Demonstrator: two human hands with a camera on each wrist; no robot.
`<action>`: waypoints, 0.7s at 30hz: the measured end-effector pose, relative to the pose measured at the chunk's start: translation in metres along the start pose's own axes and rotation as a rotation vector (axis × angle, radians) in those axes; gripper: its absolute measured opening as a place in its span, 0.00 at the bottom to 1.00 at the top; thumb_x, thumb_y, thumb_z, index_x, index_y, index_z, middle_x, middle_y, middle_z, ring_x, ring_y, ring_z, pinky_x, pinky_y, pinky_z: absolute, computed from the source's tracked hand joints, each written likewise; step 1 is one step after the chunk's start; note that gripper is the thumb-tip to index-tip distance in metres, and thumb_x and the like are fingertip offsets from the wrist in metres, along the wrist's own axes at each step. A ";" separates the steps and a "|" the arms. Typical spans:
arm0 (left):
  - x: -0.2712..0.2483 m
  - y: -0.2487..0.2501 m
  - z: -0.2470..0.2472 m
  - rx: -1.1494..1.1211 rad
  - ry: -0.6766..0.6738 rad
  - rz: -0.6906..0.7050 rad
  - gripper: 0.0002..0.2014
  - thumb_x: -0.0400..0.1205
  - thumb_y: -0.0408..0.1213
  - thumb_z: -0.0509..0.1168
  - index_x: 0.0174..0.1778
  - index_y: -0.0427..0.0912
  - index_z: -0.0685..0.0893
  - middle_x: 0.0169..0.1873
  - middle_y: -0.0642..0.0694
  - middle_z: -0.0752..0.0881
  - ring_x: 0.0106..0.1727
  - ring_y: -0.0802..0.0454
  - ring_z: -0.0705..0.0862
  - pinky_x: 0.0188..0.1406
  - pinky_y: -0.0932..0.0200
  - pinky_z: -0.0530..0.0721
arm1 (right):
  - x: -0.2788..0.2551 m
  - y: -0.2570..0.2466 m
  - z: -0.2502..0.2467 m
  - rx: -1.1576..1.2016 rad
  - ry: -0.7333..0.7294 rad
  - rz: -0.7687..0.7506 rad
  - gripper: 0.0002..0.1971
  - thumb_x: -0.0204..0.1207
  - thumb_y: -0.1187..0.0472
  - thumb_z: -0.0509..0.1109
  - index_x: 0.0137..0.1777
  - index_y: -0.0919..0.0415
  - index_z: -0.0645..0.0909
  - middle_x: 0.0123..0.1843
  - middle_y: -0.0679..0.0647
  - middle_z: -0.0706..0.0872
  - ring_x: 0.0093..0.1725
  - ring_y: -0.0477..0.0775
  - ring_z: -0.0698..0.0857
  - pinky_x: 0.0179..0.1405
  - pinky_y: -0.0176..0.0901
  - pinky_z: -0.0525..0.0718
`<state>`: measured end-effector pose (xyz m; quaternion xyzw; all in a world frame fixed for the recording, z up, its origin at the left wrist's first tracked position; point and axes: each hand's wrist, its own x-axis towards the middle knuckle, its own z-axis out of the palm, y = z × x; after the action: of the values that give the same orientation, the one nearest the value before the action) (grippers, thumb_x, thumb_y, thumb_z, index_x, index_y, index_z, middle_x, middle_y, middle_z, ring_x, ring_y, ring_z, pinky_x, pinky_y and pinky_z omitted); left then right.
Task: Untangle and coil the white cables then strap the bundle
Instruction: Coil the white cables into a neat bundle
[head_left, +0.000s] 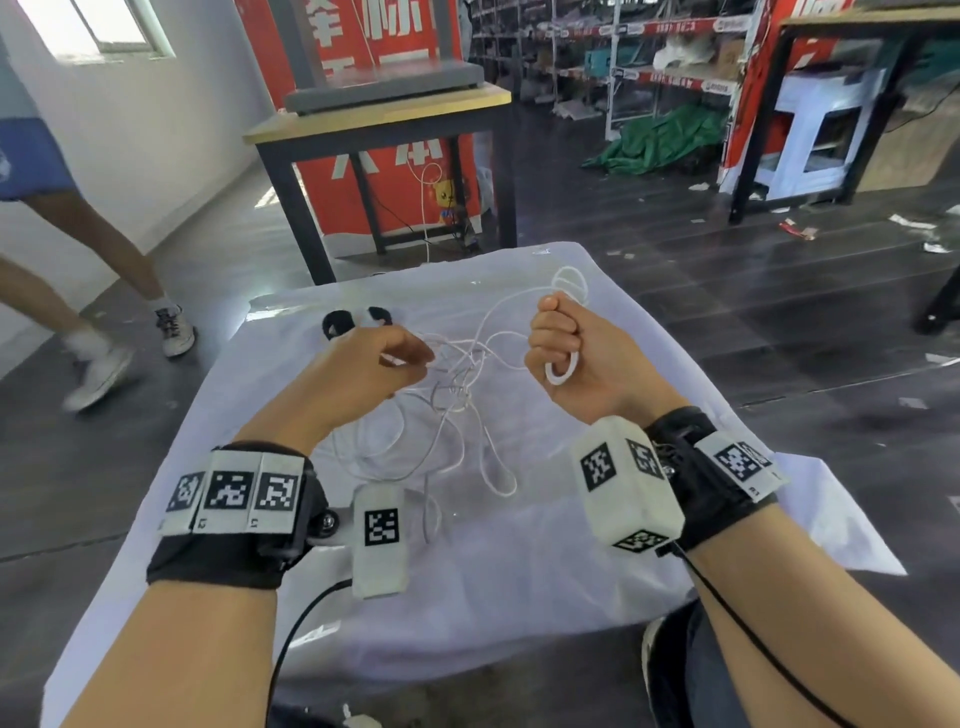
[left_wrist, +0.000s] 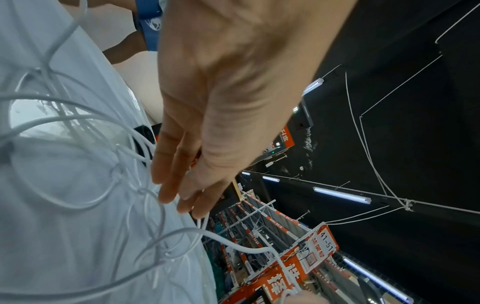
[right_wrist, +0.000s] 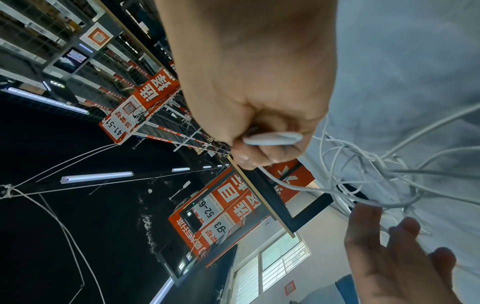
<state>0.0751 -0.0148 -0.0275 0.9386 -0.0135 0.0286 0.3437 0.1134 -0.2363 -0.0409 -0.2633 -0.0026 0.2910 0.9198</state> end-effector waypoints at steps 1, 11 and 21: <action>0.000 -0.002 0.001 0.009 -0.047 -0.010 0.10 0.82 0.32 0.66 0.54 0.51 0.86 0.55 0.57 0.86 0.49 0.61 0.84 0.48 0.65 0.82 | 0.001 0.001 -0.001 -0.012 0.033 -0.022 0.18 0.89 0.54 0.52 0.37 0.56 0.71 0.23 0.45 0.68 0.16 0.42 0.66 0.17 0.30 0.66; 0.003 0.008 0.019 0.375 -0.359 0.039 0.23 0.80 0.39 0.70 0.69 0.61 0.77 0.46 0.55 0.89 0.49 0.57 0.84 0.48 0.67 0.74 | 0.000 0.005 0.004 -0.102 -0.002 -0.137 0.18 0.89 0.54 0.50 0.37 0.58 0.71 0.57 0.54 0.88 0.20 0.42 0.66 0.22 0.29 0.70; 0.011 0.021 0.036 0.384 -0.224 0.046 0.13 0.81 0.26 0.59 0.58 0.45 0.81 0.34 0.53 0.79 0.37 0.53 0.79 0.41 0.58 0.81 | -0.011 -0.001 0.010 -0.163 -0.128 -0.091 0.16 0.89 0.57 0.49 0.37 0.56 0.67 0.30 0.47 0.75 0.18 0.42 0.63 0.21 0.28 0.65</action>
<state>0.0863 -0.0543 -0.0410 0.9835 -0.0672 -0.0661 0.1541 0.1033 -0.2377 -0.0300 -0.3176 -0.0970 0.2640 0.9056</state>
